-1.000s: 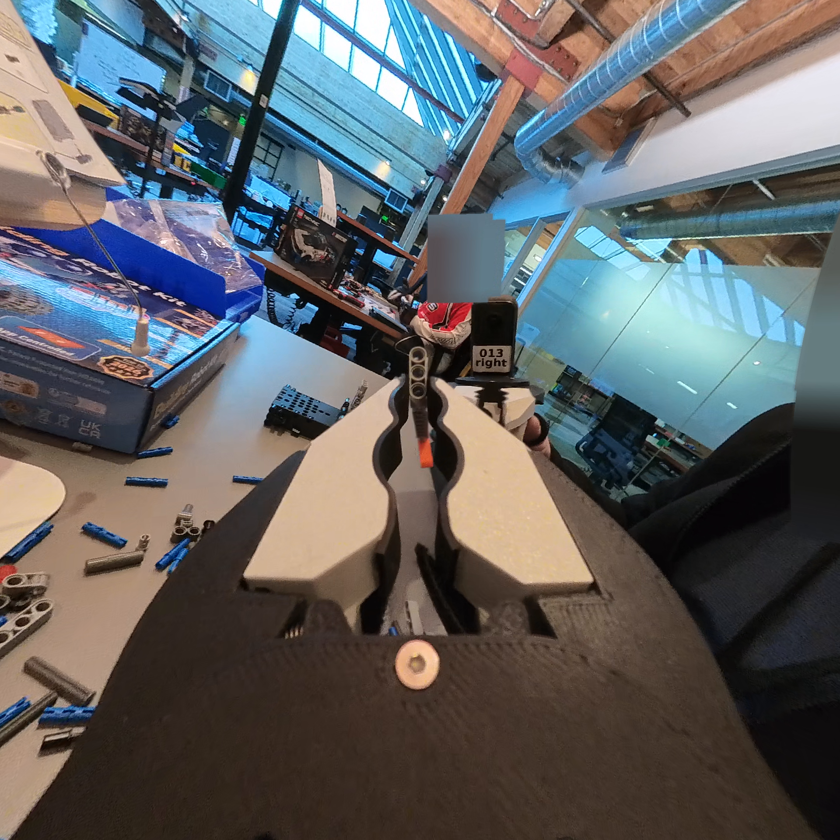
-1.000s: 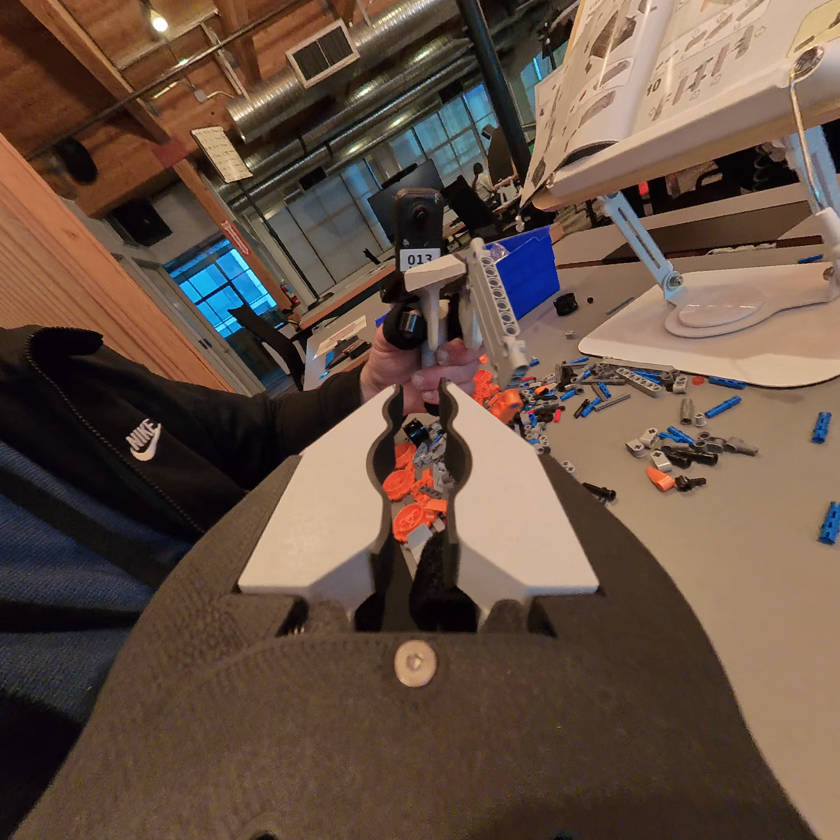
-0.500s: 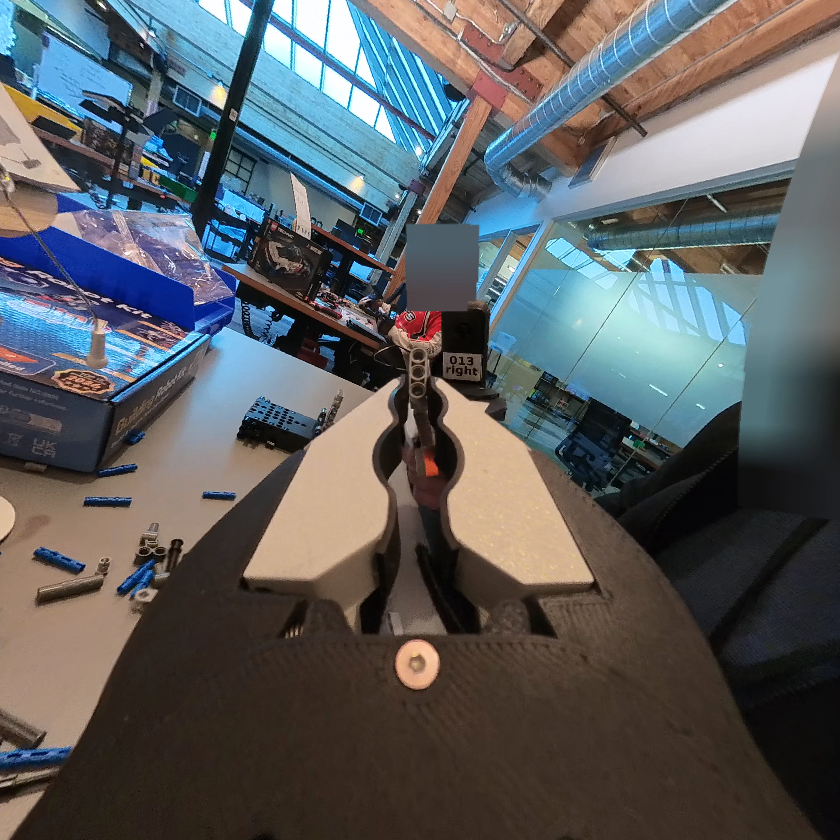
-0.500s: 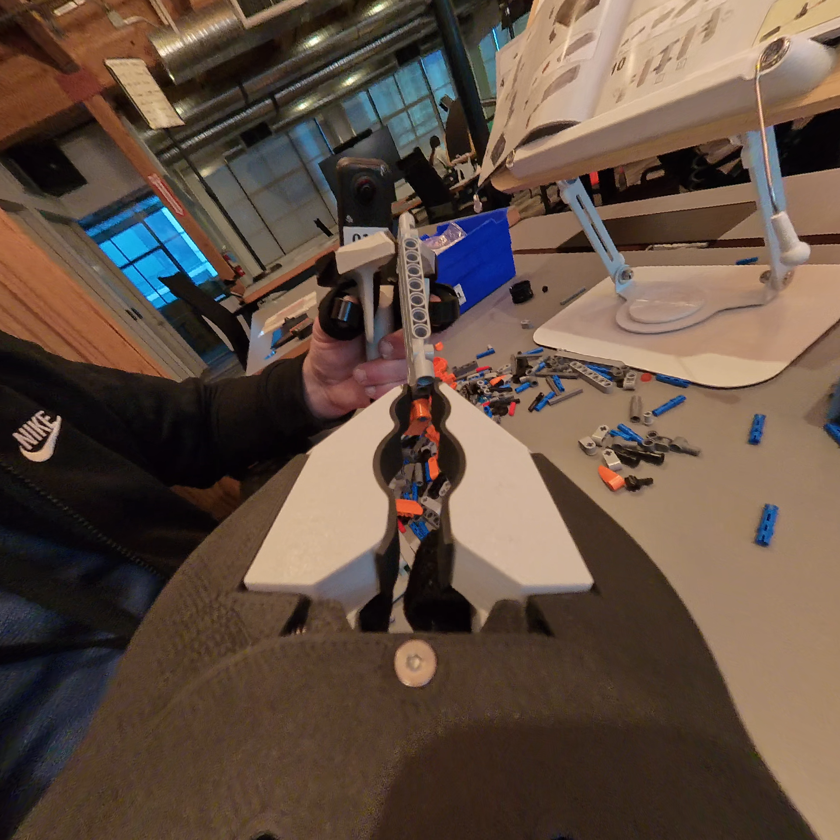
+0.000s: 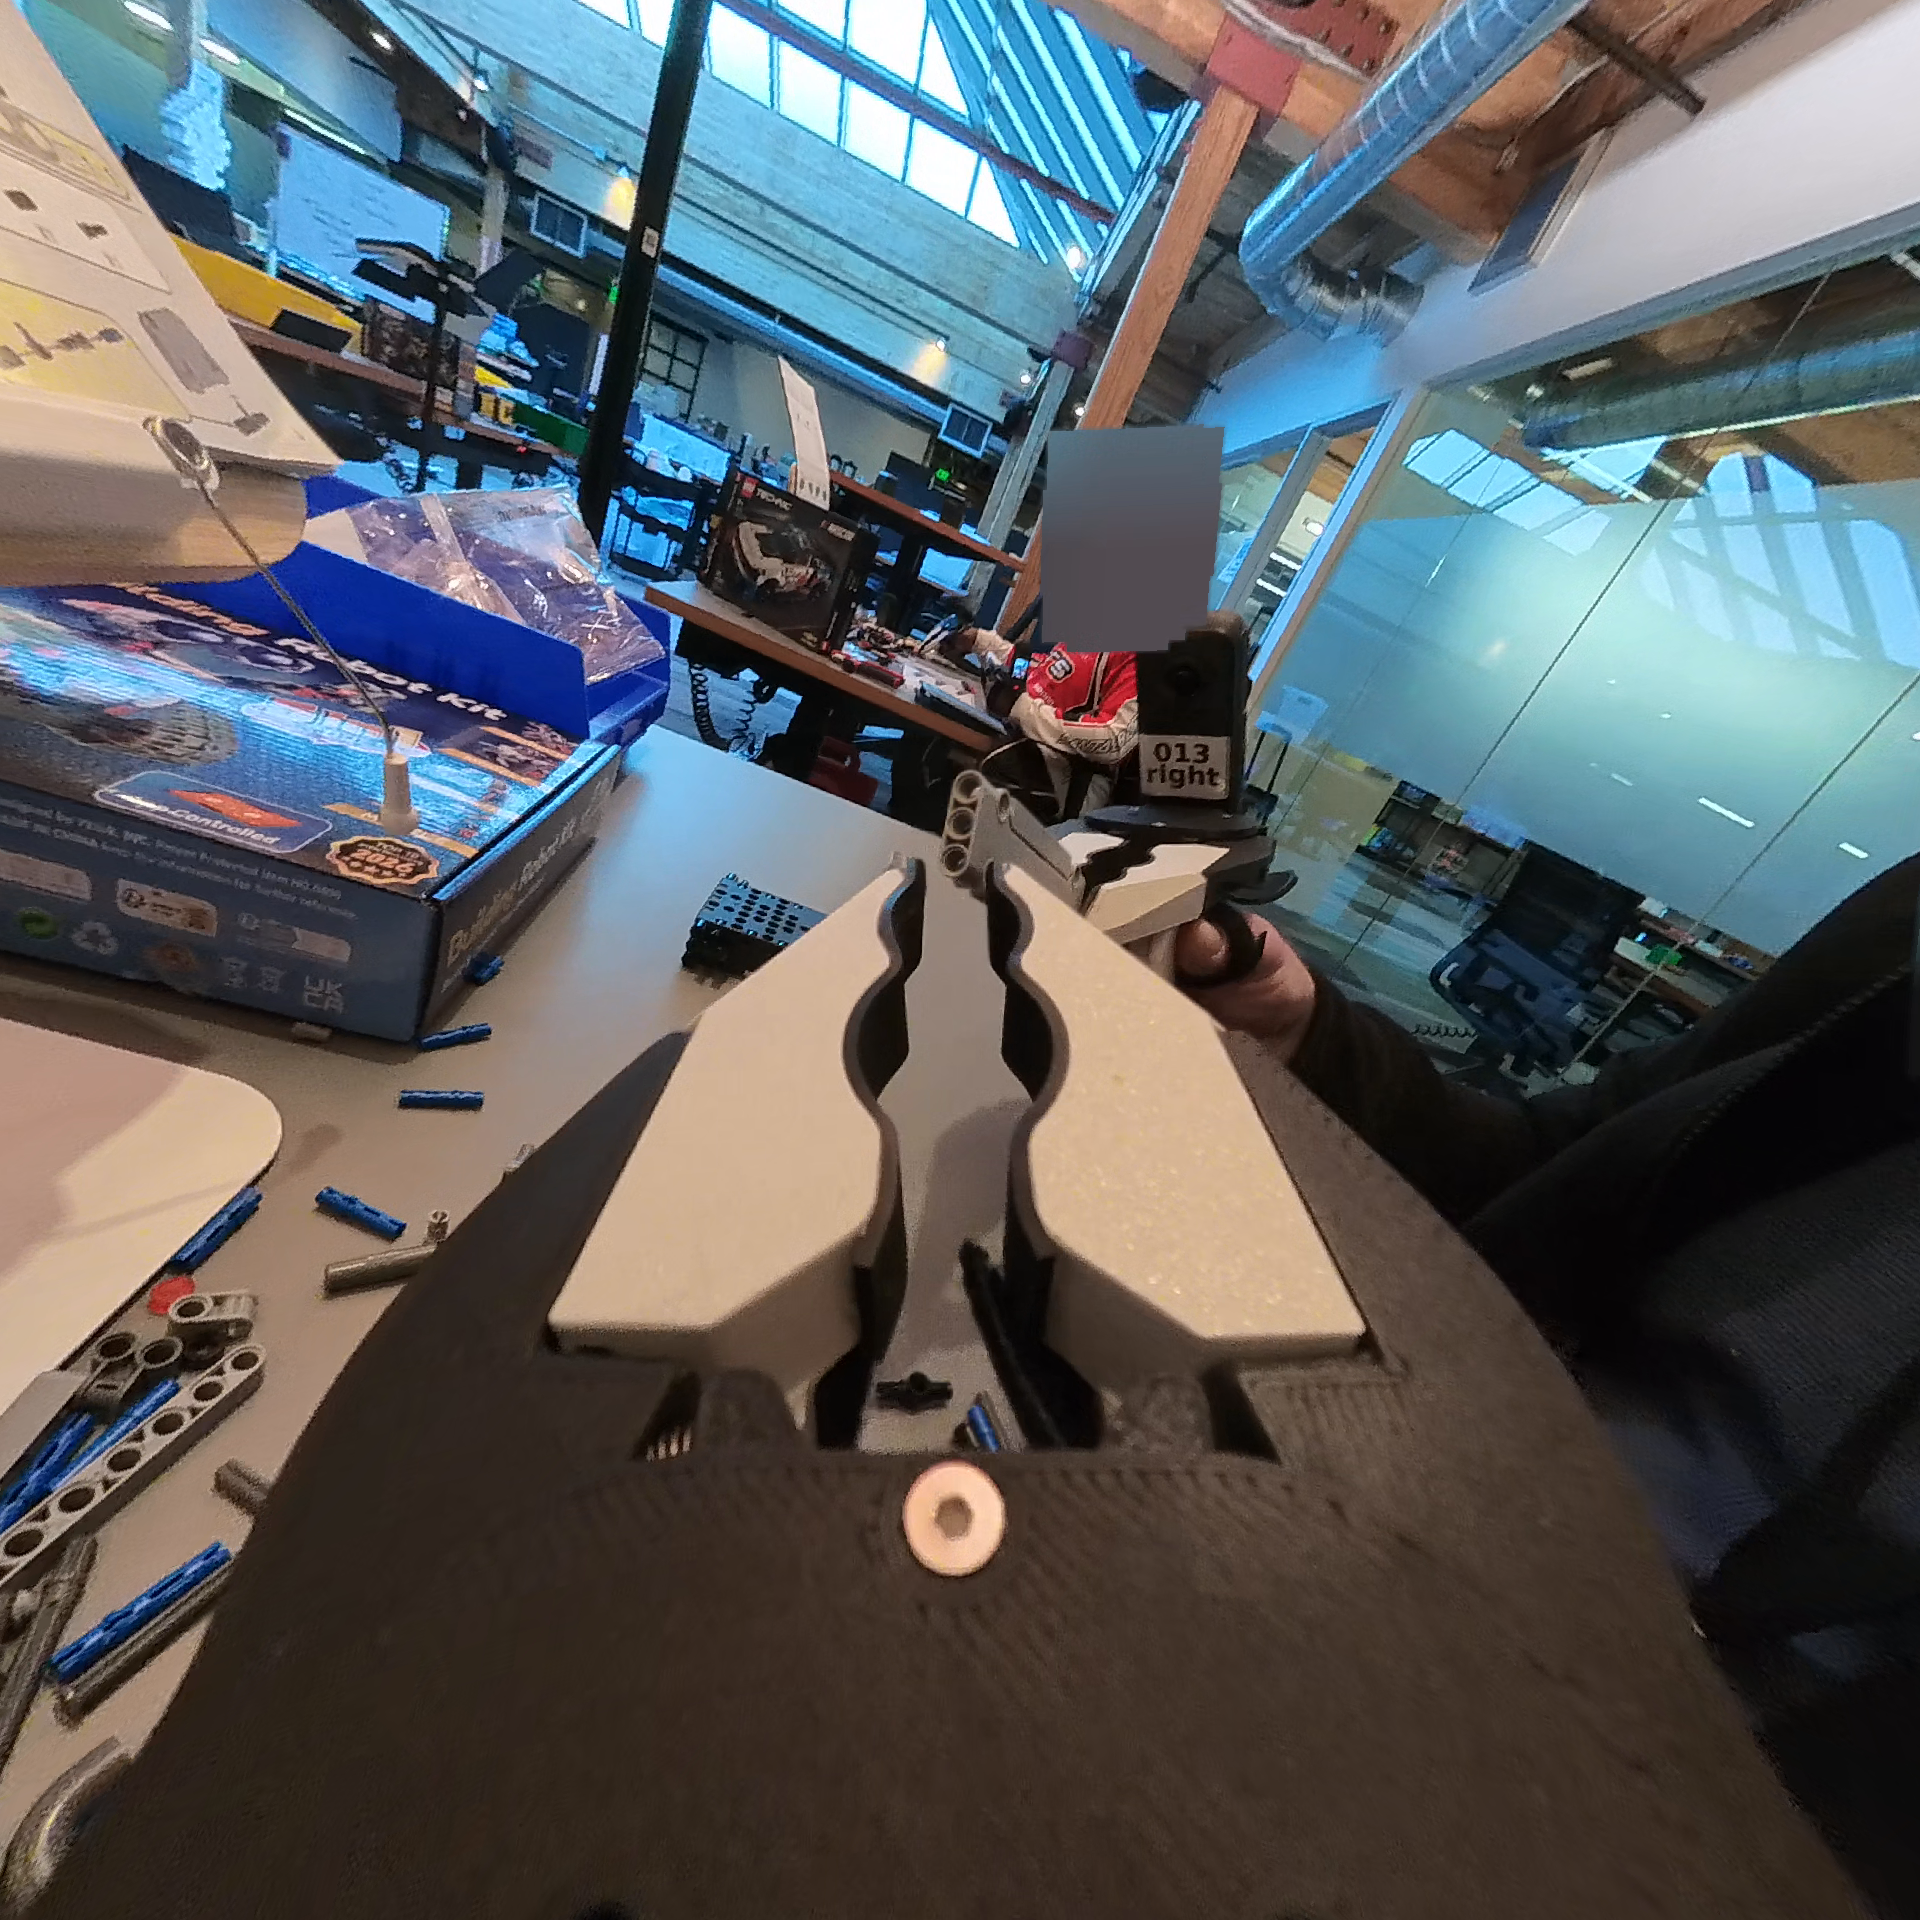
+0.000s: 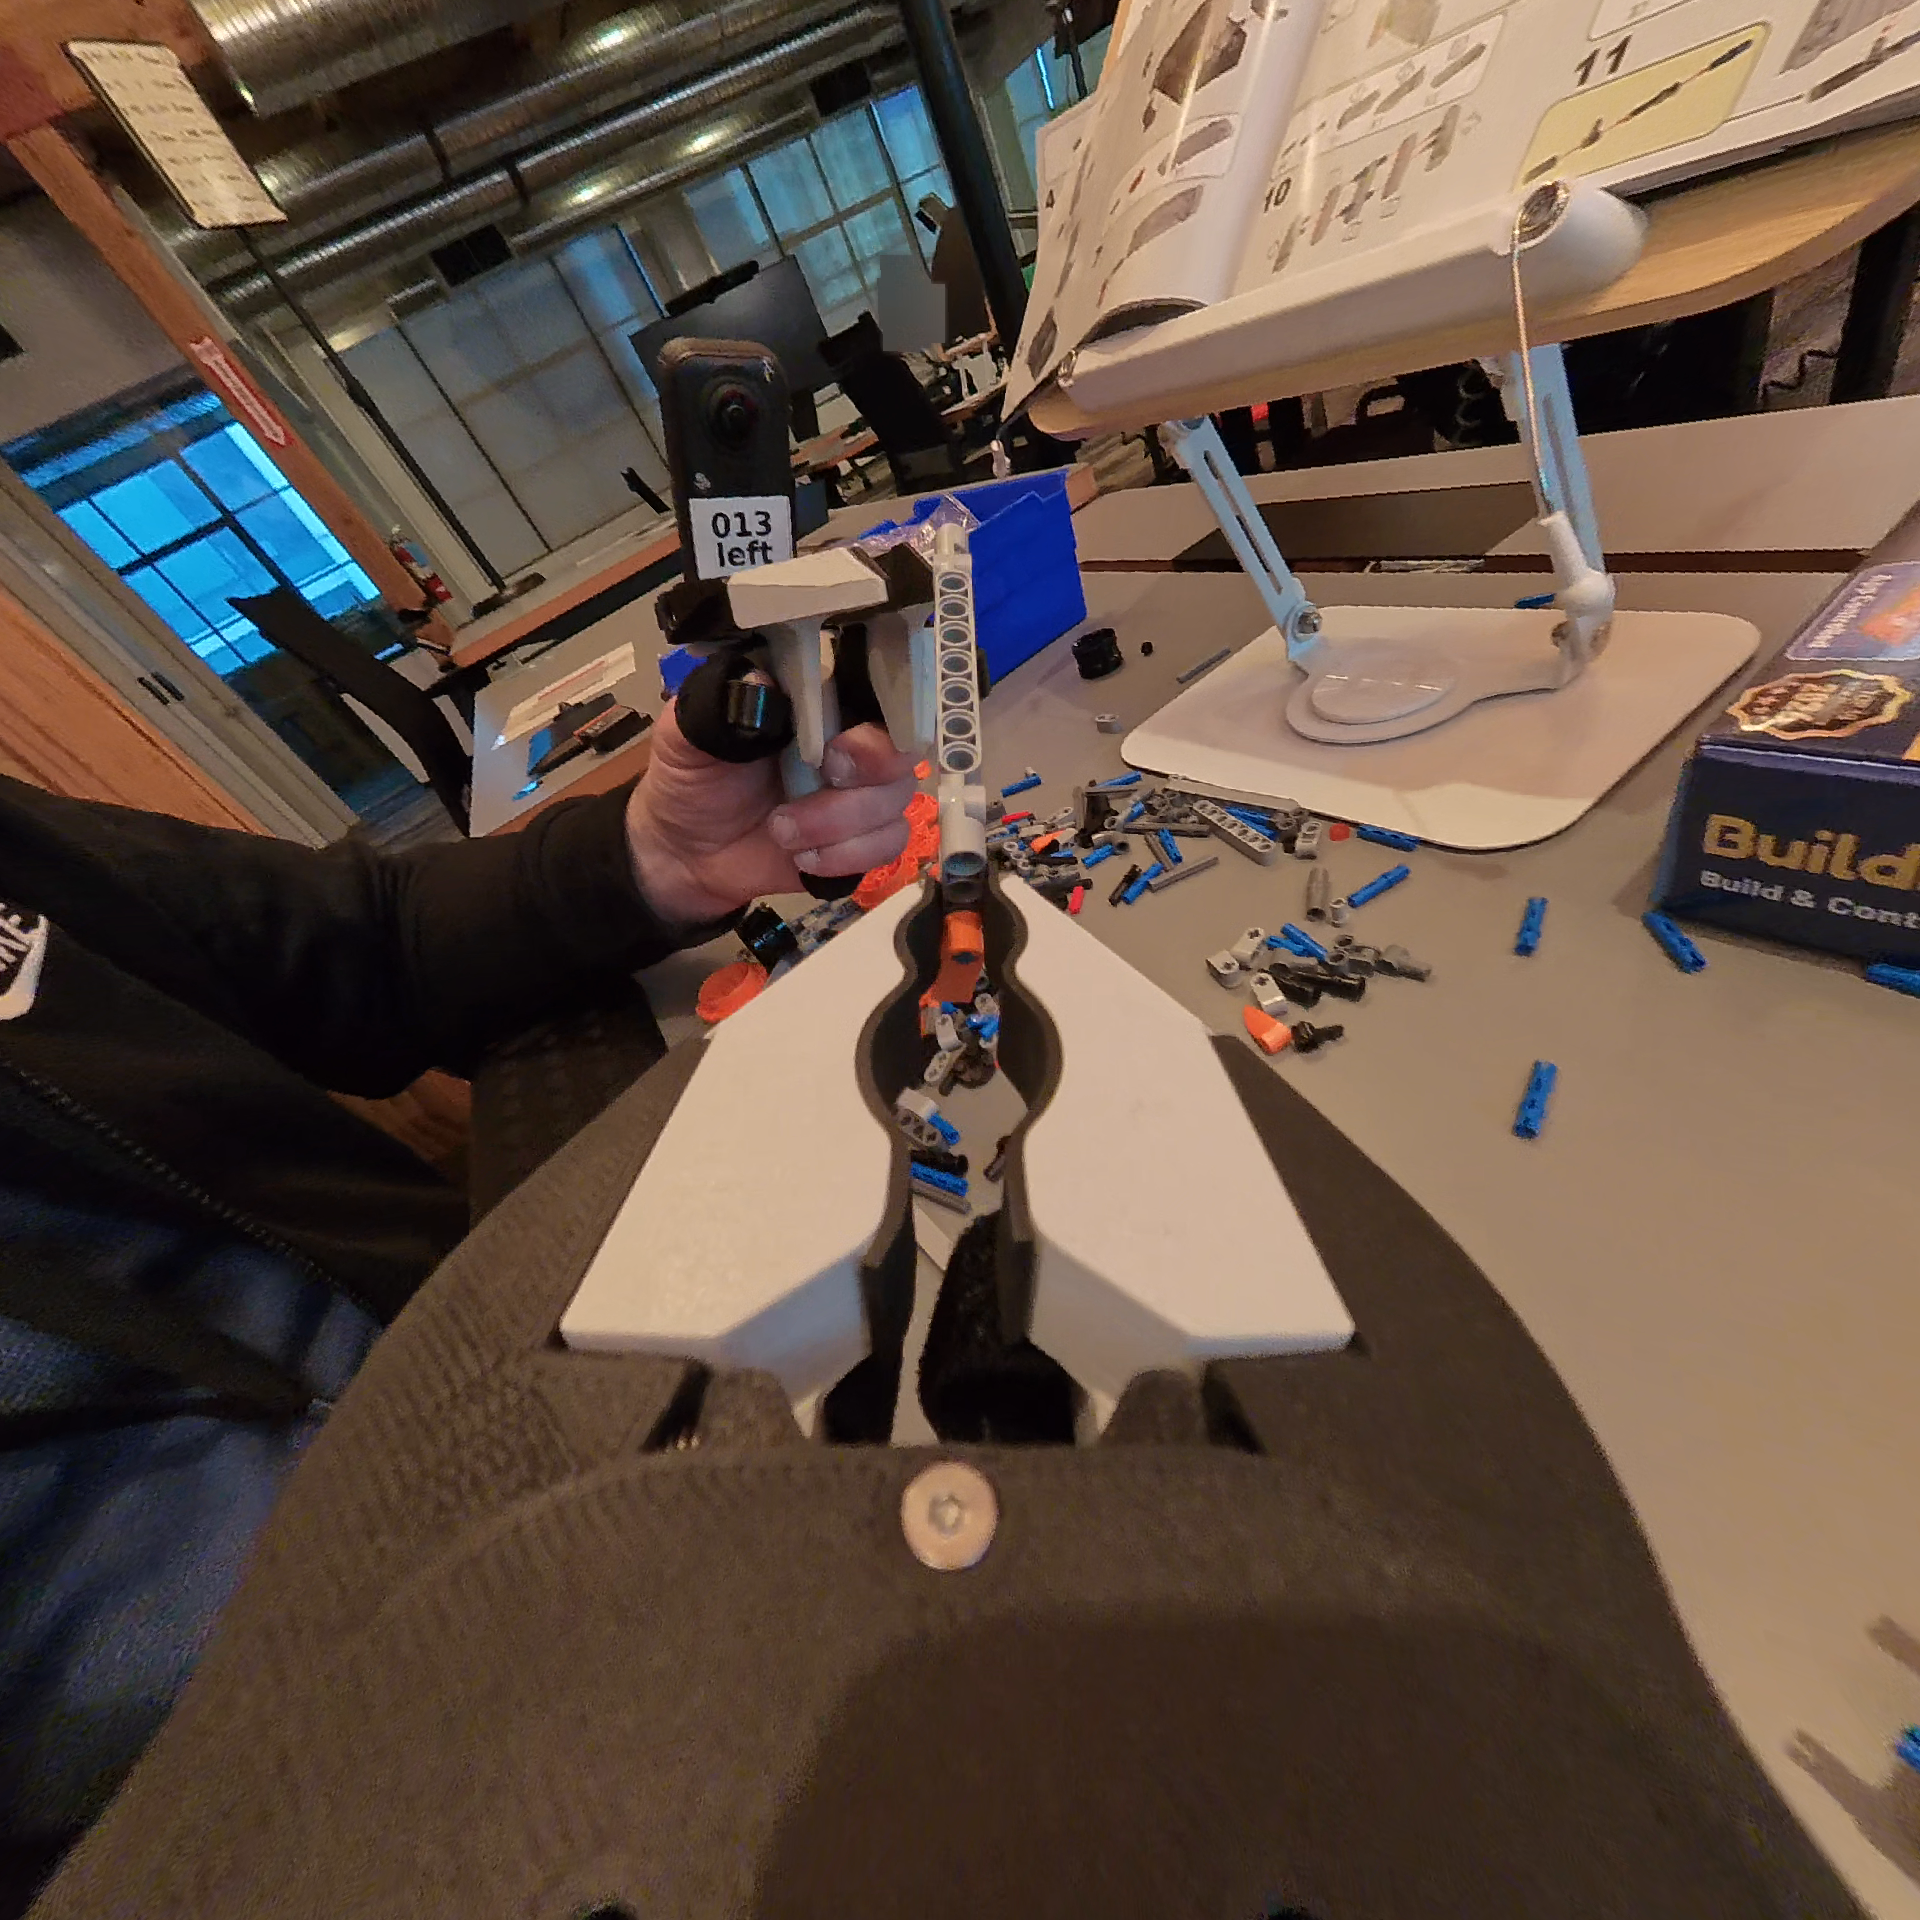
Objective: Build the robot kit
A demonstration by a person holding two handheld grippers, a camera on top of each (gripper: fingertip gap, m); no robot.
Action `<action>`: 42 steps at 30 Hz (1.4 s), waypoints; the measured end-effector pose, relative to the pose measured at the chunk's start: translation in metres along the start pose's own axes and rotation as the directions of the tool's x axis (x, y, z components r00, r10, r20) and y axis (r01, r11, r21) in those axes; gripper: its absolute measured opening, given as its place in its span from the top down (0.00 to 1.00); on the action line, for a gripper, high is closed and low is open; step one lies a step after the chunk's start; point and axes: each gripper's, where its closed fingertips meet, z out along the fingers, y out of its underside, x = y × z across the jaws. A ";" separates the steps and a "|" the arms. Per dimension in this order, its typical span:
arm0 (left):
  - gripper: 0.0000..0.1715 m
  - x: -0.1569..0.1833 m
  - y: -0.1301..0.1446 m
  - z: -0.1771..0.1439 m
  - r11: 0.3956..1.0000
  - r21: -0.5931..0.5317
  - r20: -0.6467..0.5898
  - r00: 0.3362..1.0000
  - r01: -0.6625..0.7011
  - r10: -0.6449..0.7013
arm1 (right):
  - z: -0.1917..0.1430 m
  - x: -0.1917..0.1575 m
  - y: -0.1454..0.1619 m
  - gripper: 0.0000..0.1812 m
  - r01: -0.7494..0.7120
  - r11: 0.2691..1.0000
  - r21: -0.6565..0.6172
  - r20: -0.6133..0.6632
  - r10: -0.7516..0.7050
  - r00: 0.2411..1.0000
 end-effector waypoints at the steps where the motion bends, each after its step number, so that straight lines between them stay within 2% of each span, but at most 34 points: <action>1: 0.94 -0.001 0.002 0.001 1.000 -0.010 0.008 1.000 -0.005 0.005 | -0.003 0.001 0.001 0.97 0.004 1.000 -0.005 -0.001 -0.004 1.000; 8: 0.92 -0.001 0.009 0.004 0.998 -0.046 0.015 0.999 -0.030 0.031 | -0.011 -0.001 0.013 0.97 0.027 0.997 -0.072 0.023 -0.025 0.999; 16: 0.90 0.004 0.018 0.009 0.995 -0.089 -0.013 0.999 -0.036 0.035 | -0.002 -0.012 0.022 0.97 0.057 0.987 -0.150 0.111 -0.040 0.993; 22: 1.00 0.007 0.021 0.010 0.993 -0.106 -0.022 0.998 -0.057 0.055 | 0.000 -0.008 0.022 0.97 0.050 0.987 -0.153 0.117 -0.032 0.993; 42: 0.94 0.002 0.023 0.010 0.994 -0.104 -0.030 0.999 -0.041 0.038 | 0.000 0.000 0.019 0.97 0.035 0.987 -0.157 0.089 -0.021 0.996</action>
